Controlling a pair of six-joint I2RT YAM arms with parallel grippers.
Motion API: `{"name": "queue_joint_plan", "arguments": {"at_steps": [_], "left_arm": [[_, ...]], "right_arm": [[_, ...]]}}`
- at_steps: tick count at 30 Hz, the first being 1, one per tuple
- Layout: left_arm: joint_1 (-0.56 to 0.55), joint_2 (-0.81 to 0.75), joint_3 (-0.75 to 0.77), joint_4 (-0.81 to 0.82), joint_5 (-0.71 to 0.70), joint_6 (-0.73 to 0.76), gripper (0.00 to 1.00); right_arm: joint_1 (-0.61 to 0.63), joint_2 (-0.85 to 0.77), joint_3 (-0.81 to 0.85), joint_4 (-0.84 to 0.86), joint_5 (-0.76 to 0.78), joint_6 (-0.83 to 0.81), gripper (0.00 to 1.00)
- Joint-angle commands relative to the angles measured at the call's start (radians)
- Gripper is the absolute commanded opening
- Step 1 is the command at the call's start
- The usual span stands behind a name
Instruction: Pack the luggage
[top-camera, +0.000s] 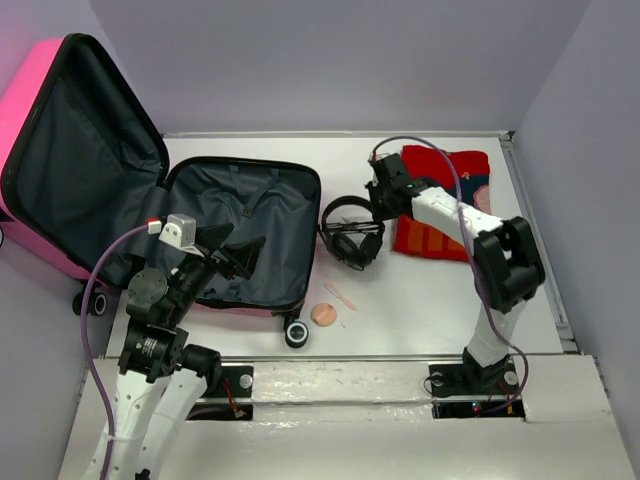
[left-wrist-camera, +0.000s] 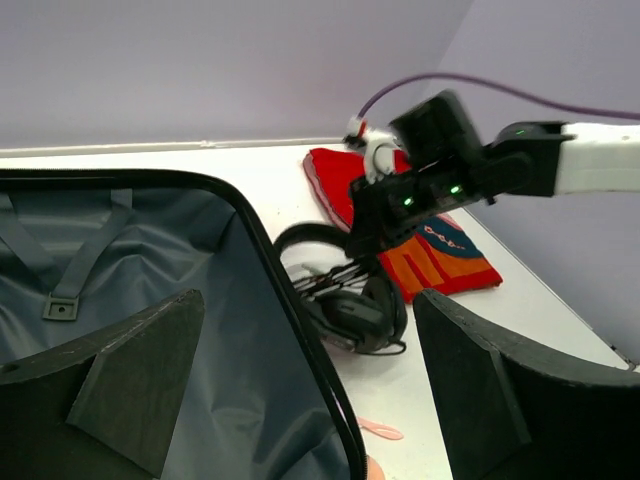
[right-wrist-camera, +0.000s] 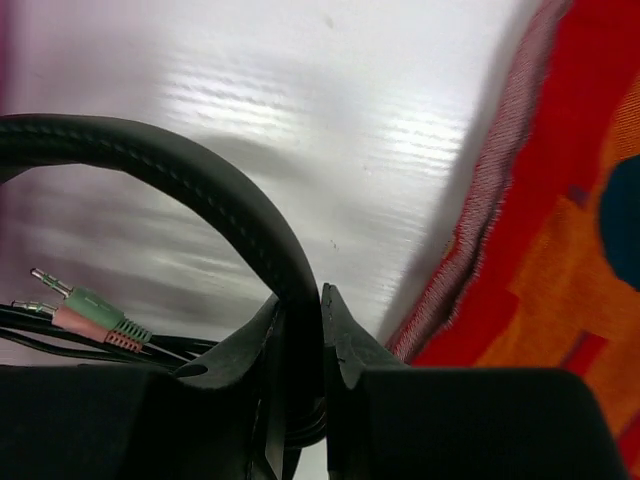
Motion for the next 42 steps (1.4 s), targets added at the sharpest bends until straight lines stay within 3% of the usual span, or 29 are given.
{"name": "queue_joint_plan", "arguments": {"at_steps": [1, 4, 8, 15, 17, 20, 21, 24, 26, 28, 30, 33, 37, 42], "left_arm": [[0.005, -0.013, 0.024, 0.029, 0.020, -0.001, 0.97], [0.007, -0.019, 0.024, 0.030, -0.003, -0.012, 0.96], [0.017, -0.034, 0.021, 0.029, -0.095, -0.061, 0.94], [0.031, -0.063, 0.019, 0.021, -0.145, -0.065, 0.94], [0.031, -0.065, 0.022, 0.021, -0.167, -0.061, 0.94], [0.031, -0.065, 0.022, 0.021, -0.164, -0.058, 0.94], [0.031, -0.066, 0.022, 0.014, -0.161, -0.056, 0.94], [0.031, -0.065, 0.024, 0.000, -0.153, -0.055, 0.94], [0.031, -0.066, 0.022, 0.001, -0.145, -0.056, 0.94], [0.031, -0.066, 0.024, 0.001, -0.142, -0.056, 0.94], [0.031, -0.066, 0.022, 0.000, -0.142, -0.056, 0.94], [0.031, -0.063, 0.021, 0.003, -0.136, -0.058, 0.94], [0.031, -0.053, 0.019, 0.001, -0.122, -0.058, 0.94], [0.031, -0.044, 0.021, 0.006, -0.115, -0.058, 0.94]], "right_arm": [[0.061, -0.259, 0.028, 0.095, 0.053, 0.041, 0.07], [0.133, -0.340, 0.069, 0.095, 0.104, 0.061, 0.07], [0.223, -0.307, 0.172, 0.095, 0.115, 0.090, 0.07], [0.380, 0.024, 0.474, 0.095, 0.100, 0.158, 0.10], [0.392, 0.098, 0.551, 0.093, 0.060, 0.183, 0.39], [0.392, 0.094, 0.550, 0.093, 0.047, 0.183, 0.57], [0.392, 0.053, 0.503, 0.095, 0.067, 0.170, 0.65], [0.392, -0.051, 0.374, 0.096, 0.109, 0.121, 0.66], [0.392, -0.186, 0.191, 0.133, 0.122, 0.092, 0.66], [0.392, -0.326, 0.063, 0.164, 0.117, 0.084, 0.61], [0.392, -0.407, -0.161, 0.208, 0.077, 0.075, 0.47], [0.392, -0.478, -0.373, 0.225, 0.029, 0.081, 0.39], [0.392, -0.523, -0.551, 0.265, -0.012, 0.106, 0.44], [0.392, -0.480, -0.598, 0.273, -0.103, 0.081, 0.57]]}}
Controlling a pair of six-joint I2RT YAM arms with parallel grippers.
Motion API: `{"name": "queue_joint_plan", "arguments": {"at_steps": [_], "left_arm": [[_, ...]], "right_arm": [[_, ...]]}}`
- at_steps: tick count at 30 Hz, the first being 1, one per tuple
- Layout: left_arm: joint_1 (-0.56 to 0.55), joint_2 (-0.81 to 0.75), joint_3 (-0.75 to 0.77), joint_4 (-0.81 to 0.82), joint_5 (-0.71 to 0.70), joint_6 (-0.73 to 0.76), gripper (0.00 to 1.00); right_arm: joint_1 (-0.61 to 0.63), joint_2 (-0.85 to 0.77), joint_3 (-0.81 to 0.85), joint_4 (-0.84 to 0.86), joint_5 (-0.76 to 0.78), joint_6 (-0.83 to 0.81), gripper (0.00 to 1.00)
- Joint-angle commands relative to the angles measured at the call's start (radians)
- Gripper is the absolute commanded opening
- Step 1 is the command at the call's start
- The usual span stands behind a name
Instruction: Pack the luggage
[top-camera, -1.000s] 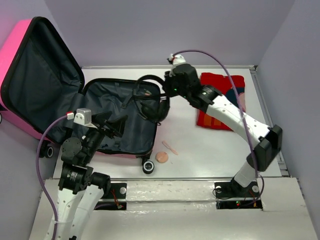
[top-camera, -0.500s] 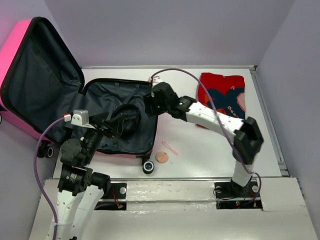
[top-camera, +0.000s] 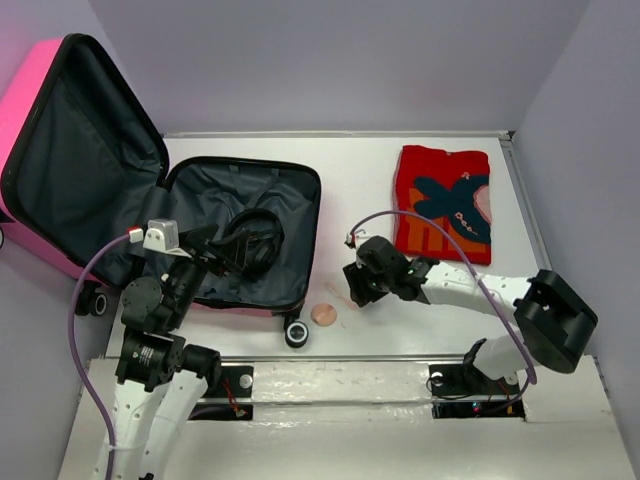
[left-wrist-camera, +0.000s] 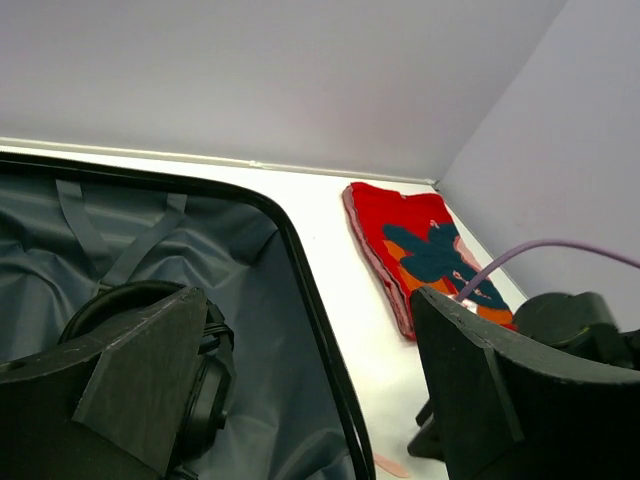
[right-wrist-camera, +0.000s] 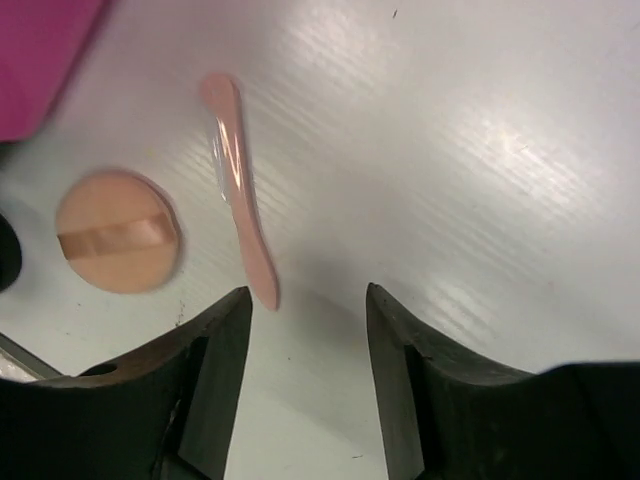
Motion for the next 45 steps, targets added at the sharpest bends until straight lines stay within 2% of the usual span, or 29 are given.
{"name": "queue_joint_plan", "arguments": {"at_steps": [1, 11, 17, 20, 23, 25, 29, 35, 39, 42, 45], "left_arm": [[0.005, 0.013, 0.021, 0.033, 0.031, -0.004, 0.94], [0.007, 0.020, 0.019, 0.033, 0.039, -0.002, 0.94], [0.005, 0.012, 0.019, 0.031, 0.041, -0.002, 0.94], [0.005, 0.009, 0.018, 0.031, 0.039, -0.001, 0.94], [0.005, 0.006, 0.018, 0.031, 0.037, 0.001, 0.94], [0.005, 0.006, 0.019, 0.031, 0.036, 0.001, 0.94], [0.005, 0.001, 0.018, 0.031, 0.037, 0.001, 0.94], [0.005, -0.002, 0.019, 0.031, 0.037, 0.001, 0.94], [0.005, 0.000, 0.019, 0.031, 0.037, -0.001, 0.93], [0.007, 0.001, 0.021, 0.033, 0.037, -0.002, 0.93], [0.007, 0.003, 0.019, 0.033, 0.034, -0.002, 0.93]], "right_arm": [[0.001, 0.021, 0.016, 0.069, -0.093, -0.030, 0.57], [0.048, 0.180, 0.068, 0.077, -0.070, -0.053, 0.61], [0.102, 0.274, 0.122, 0.033, 0.085, -0.046, 0.58], [0.124, 0.327, 0.153, -0.004, 0.171, -0.021, 0.51], [0.124, 0.367, 0.168, -0.047, 0.249, 0.023, 0.28], [0.124, 0.372, 0.168, -0.065, 0.260, 0.038, 0.22], [0.124, 0.331, 0.164, -0.101, 0.324, 0.097, 0.07], [0.124, 0.164, 0.156, -0.145, 0.400, 0.140, 0.07], [0.124, -0.038, 0.188, -0.173, 0.386, 0.126, 0.07], [0.144, -0.074, 0.266, -0.142, 0.320, 0.085, 0.07], [0.154, 0.023, 0.451, -0.095, 0.236, 0.046, 0.07]]}}
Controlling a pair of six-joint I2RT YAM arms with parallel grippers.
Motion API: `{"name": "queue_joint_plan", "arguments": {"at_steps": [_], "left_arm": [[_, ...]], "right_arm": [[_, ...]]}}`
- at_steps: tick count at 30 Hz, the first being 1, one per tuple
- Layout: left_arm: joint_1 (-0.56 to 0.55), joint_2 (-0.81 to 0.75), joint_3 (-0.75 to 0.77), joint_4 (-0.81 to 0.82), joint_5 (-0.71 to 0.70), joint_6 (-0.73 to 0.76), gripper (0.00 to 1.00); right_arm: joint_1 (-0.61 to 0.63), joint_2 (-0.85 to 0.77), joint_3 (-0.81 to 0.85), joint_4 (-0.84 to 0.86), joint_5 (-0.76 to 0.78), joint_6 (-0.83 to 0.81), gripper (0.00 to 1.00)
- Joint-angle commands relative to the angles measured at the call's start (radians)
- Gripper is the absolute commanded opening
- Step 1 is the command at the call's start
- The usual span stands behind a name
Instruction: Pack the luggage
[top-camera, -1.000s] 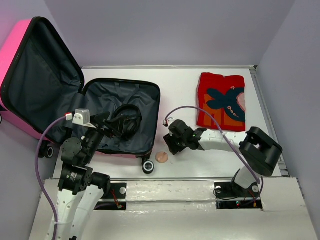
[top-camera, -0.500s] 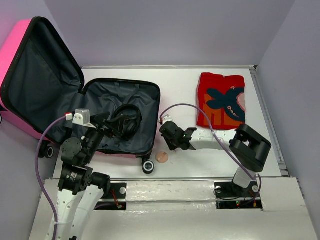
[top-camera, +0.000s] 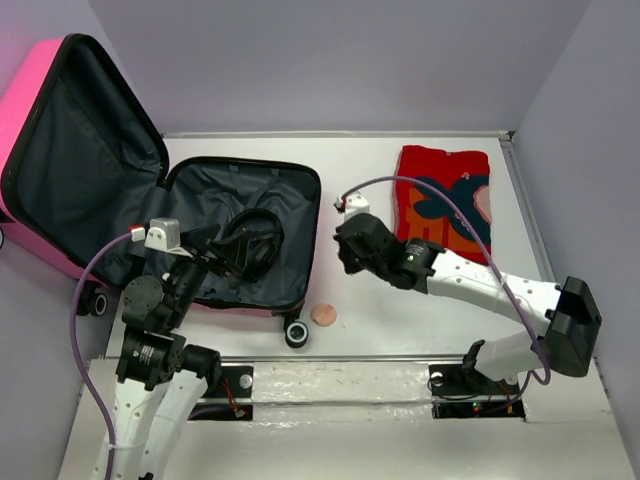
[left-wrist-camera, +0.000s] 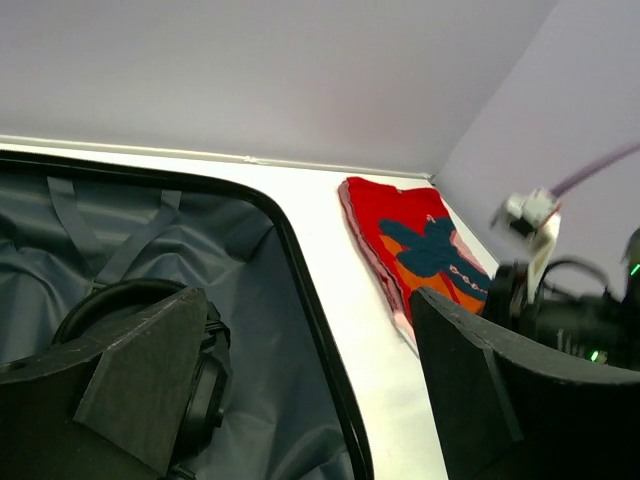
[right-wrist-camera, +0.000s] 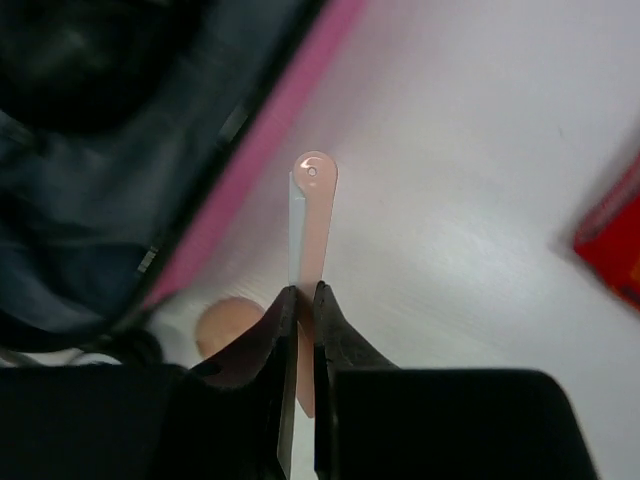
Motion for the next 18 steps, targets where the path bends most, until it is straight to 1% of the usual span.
{"name": "queue_joint_plan", "arguments": {"at_steps": [1, 2, 3, 4, 5, 6, 7, 8, 10, 11, 12, 13, 14, 15, 16, 18], "left_arm": [[0.007, -0.007, 0.021, 0.031, 0.011, -0.001, 0.93], [0.007, -0.006, 0.021, 0.028, 0.007, -0.001, 0.93], [0.007, -0.006, 0.021, 0.026, 0.002, 0.001, 0.93], [0.007, -0.006, 0.019, 0.026, 0.000, 0.002, 0.93], [0.007, -0.004, 0.021, 0.021, -0.003, 0.004, 0.93], [0.007, -0.004, 0.022, 0.018, -0.006, 0.004, 0.93], [0.007, -0.006, 0.022, 0.015, -0.009, 0.005, 0.93], [0.007, -0.012, 0.024, 0.015, -0.007, 0.007, 0.93], [0.007, -0.018, 0.022, 0.015, -0.007, 0.005, 0.93], [0.007, -0.020, 0.022, 0.017, -0.006, 0.004, 0.93], [0.007, -0.023, 0.022, 0.020, -0.001, 0.002, 0.93], [0.007, -0.024, 0.024, 0.021, 0.003, 0.002, 0.93], [0.007, -0.024, 0.022, 0.023, 0.005, 0.001, 0.93], [0.007, -0.026, 0.021, 0.024, 0.011, 0.001, 0.93], [0.007, -0.024, 0.022, 0.024, 0.013, -0.001, 0.93], [0.007, -0.026, 0.022, 0.024, 0.011, -0.001, 0.93]], "right_arm": [[0.042, 0.164, 0.318, 0.119, -0.105, -0.067, 0.07], [0.052, 0.214, 0.379, 0.141, -0.110, -0.074, 0.07], [0.052, 0.266, 0.437, 0.159, -0.114, -0.075, 0.17], [0.052, 0.318, 0.498, 0.167, -0.079, -0.080, 0.30], [0.052, 0.406, 0.611, 0.156, -0.064, -0.090, 0.44], [0.052, 0.439, 0.656, 0.137, -0.055, -0.089, 0.59], [0.052, 0.455, 0.681, 0.104, -0.053, -0.088, 0.76], [0.052, 0.441, 0.681, 0.103, -0.064, -0.078, 0.80], [0.052, 0.389, 0.565, 0.116, -0.059, -0.072, 0.80], [0.052, 0.357, 0.510, 0.119, -0.026, -0.071, 0.79], [0.052, 0.322, 0.447, 0.121, -0.009, -0.058, 0.75], [0.052, 0.252, 0.318, 0.129, 0.008, -0.054, 0.71], [0.052, 0.219, 0.257, 0.129, 0.011, -0.032, 0.70], [0.052, 0.187, 0.197, 0.127, 0.010, -0.016, 0.66], [0.052, 0.126, 0.081, 0.136, -0.020, 0.003, 0.58], [0.052, 0.070, -0.028, 0.155, -0.051, 0.050, 0.53]]}}
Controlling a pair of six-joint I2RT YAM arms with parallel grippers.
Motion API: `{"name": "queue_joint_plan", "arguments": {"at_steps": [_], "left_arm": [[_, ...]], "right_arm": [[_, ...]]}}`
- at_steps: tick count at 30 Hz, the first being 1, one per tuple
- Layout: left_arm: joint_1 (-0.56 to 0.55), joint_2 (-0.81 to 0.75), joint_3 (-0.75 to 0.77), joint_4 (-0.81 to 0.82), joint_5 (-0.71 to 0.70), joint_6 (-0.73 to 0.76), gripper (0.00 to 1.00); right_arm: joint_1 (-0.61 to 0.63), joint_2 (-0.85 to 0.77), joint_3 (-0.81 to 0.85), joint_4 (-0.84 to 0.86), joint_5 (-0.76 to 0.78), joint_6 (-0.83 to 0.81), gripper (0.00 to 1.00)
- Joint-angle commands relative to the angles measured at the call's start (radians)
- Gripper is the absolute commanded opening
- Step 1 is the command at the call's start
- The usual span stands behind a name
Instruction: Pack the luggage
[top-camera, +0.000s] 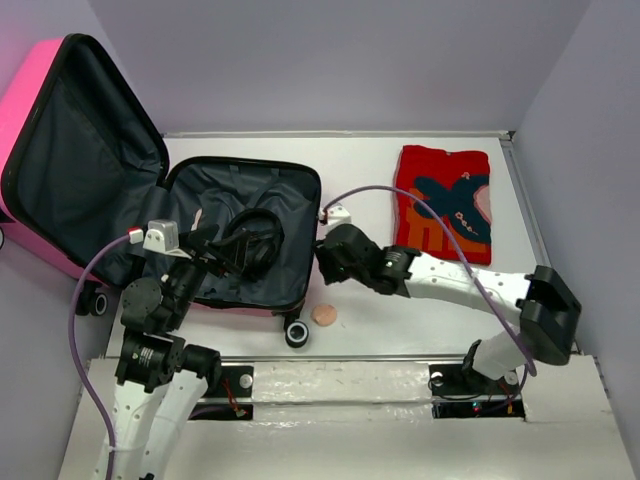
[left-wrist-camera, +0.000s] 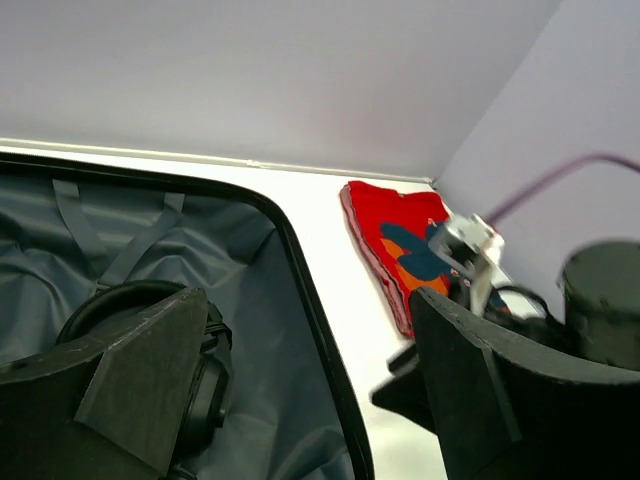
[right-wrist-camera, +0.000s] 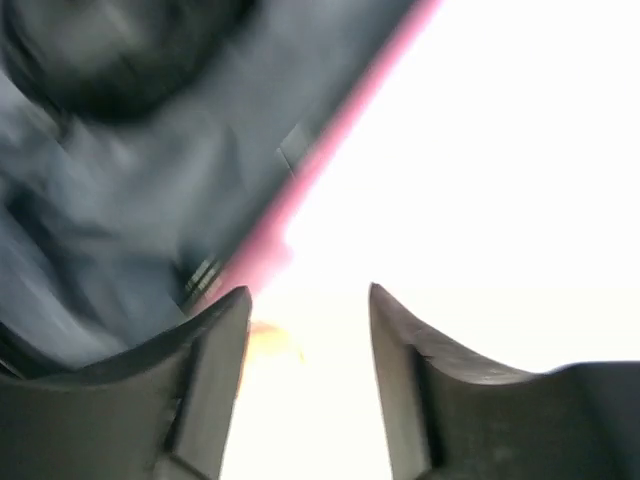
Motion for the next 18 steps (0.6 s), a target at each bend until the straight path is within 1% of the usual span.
{"name": "queue_joint_plan", "arguments": {"at_steps": [1, 2, 3, 6, 9, 13, 17, 18], "left_arm": [[0.007, -0.013, 0.021, 0.029, 0.019, -0.001, 0.93], [0.007, -0.014, 0.021, 0.029, 0.016, -0.001, 0.93], [0.007, -0.011, 0.021, 0.029, 0.016, -0.001, 0.93], [0.007, 0.003, 0.022, 0.031, 0.019, -0.001, 0.93], [0.007, 0.013, 0.022, 0.029, 0.020, -0.001, 0.93], [0.007, 0.015, 0.021, 0.028, 0.013, 0.000, 0.93], [0.007, 0.019, 0.022, 0.028, 0.016, 0.000, 0.93], [0.007, 0.018, 0.021, 0.028, 0.017, 0.000, 0.93]], "right_arm": [[0.004, -0.158, -0.261, 0.063, -0.050, 0.092, 0.53], [0.004, -0.163, -0.295, 0.072, -0.074, 0.102, 0.55], [0.004, -0.149, -0.335, 0.086, -0.126, 0.116, 0.61], [0.050, -0.095, -0.340, 0.097, -0.139, 0.126, 0.65], [0.083, -0.028, -0.326, 0.123, -0.144, 0.138, 0.65], [0.084, 0.038, -0.335, 0.190, -0.168, 0.156, 0.64], [0.084, 0.086, -0.349, 0.242, -0.165, 0.170, 0.61], [0.084, 0.090, -0.354, 0.252, -0.162, 0.175, 0.56]]}}
